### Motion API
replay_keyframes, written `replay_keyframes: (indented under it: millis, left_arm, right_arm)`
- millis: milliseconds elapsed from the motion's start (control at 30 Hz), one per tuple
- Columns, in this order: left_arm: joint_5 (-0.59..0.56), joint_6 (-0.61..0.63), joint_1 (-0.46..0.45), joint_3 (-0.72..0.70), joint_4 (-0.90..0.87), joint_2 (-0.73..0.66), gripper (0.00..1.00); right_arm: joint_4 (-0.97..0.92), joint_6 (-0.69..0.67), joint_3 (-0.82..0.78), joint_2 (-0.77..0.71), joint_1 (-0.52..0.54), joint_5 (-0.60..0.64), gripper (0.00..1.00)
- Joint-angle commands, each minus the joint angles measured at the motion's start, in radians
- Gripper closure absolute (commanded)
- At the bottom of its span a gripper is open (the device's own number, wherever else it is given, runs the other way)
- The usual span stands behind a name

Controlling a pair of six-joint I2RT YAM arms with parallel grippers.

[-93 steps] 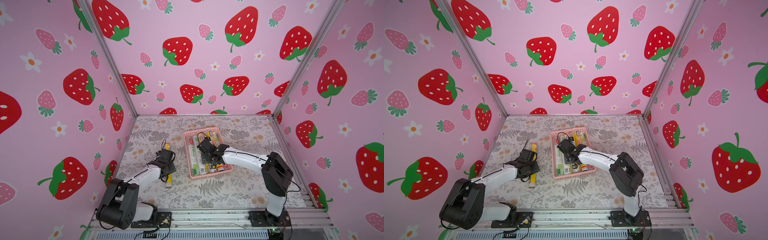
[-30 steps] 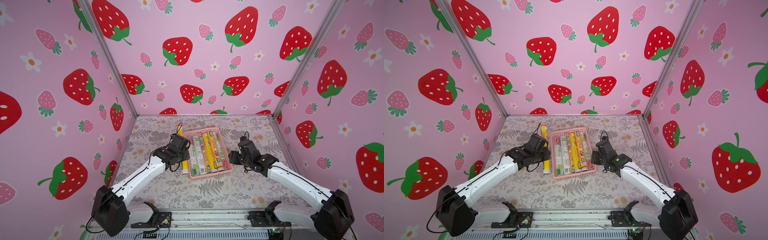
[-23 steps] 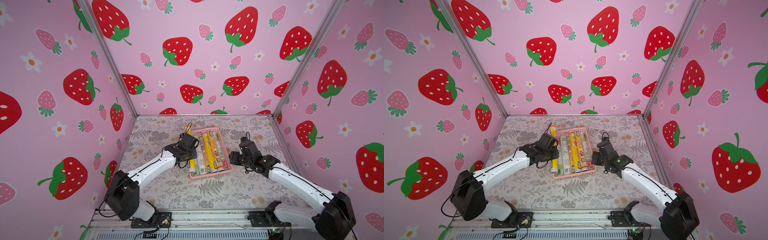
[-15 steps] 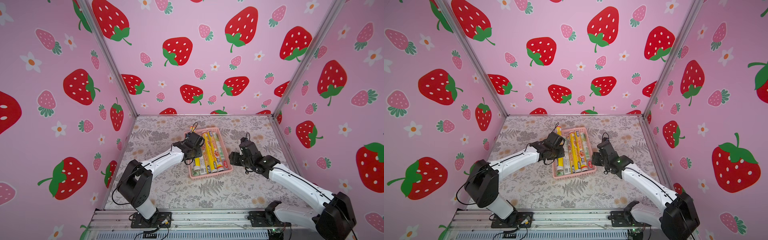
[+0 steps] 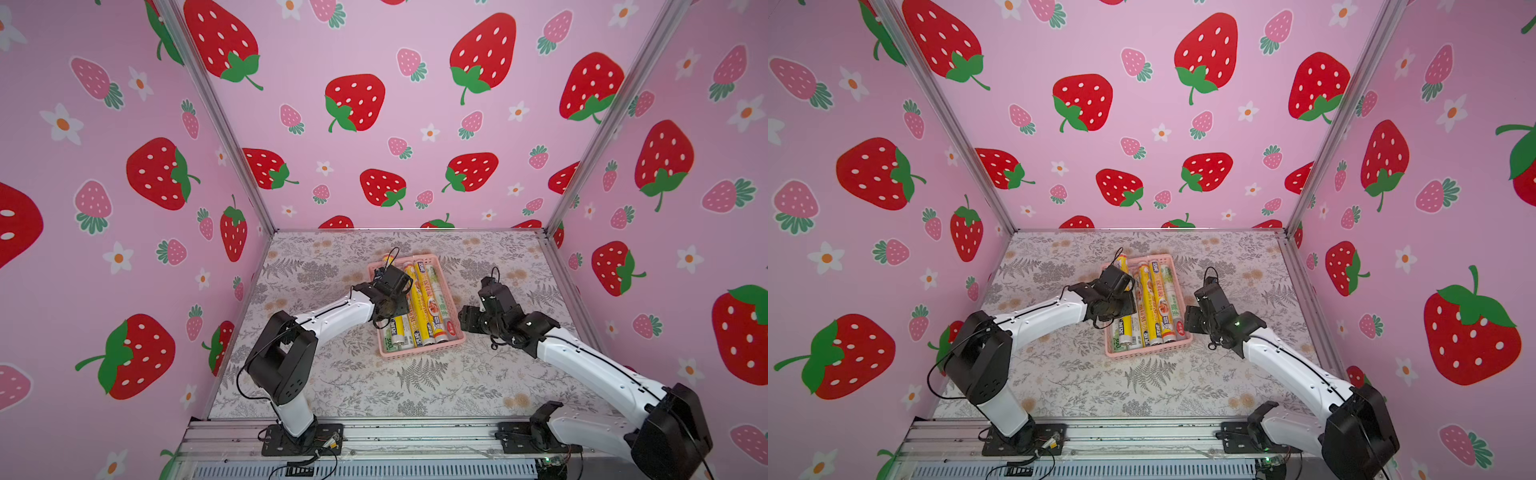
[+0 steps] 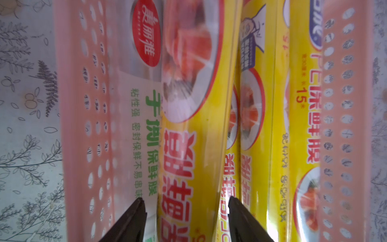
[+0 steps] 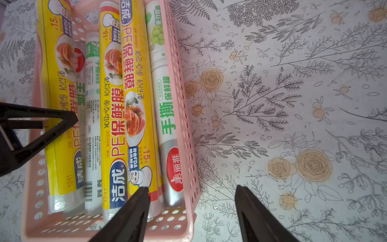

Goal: Put the plastic wrap into the basket
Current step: Place the plastic wrap in the basket.

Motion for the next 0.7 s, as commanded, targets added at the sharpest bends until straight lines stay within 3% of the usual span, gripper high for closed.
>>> replay_keyframes:
  millis: [0,233,267,300,333,500,567,667]
  left_arm:
    - [0.005,0.022,-0.012,0.04,-0.002,-0.021,0.27]
    - [-0.136,0.126,-0.036,0.009,-0.011,-0.162,0.16]
    - [-0.17,0.142,-0.035,-0.007,-0.01,-0.196,0.14]
    - [-0.206,0.159,-0.035,-0.027,-0.003,-0.229,0.13]
    - [-0.242,0.177,-0.035,-0.049,0.003,-0.261,0.12]
    - [-0.456,0.239,-0.022,-0.195,0.041,-0.453,0.04]
    - [-0.443,0.234,0.013,-0.228,0.024,-0.507,0.04]
    - [-0.315,0.223,0.09,-0.245,-0.018,-0.543,0.07]
  right_arm:
    - [0.002,-0.02,-0.003,-0.026,-0.005,0.005,0.3]
    - [0.0,-0.041,-0.015,-0.076,-0.005,0.089,0.17]
    - [0.0,-0.045,-0.019,-0.087,-0.005,0.116,0.14]
    - [0.0,-0.048,-0.022,-0.098,-0.005,0.137,0.03]
    - [0.0,-0.051,-0.027,-0.108,-0.005,0.162,0.0]
    - [-0.002,-0.059,-0.054,-0.172,-0.006,0.279,0.0]
    - [-0.003,-0.063,-0.063,-0.191,-0.008,0.3,0.0]
    - [-0.002,-0.072,-0.073,-0.2,-0.01,0.307,0.0]
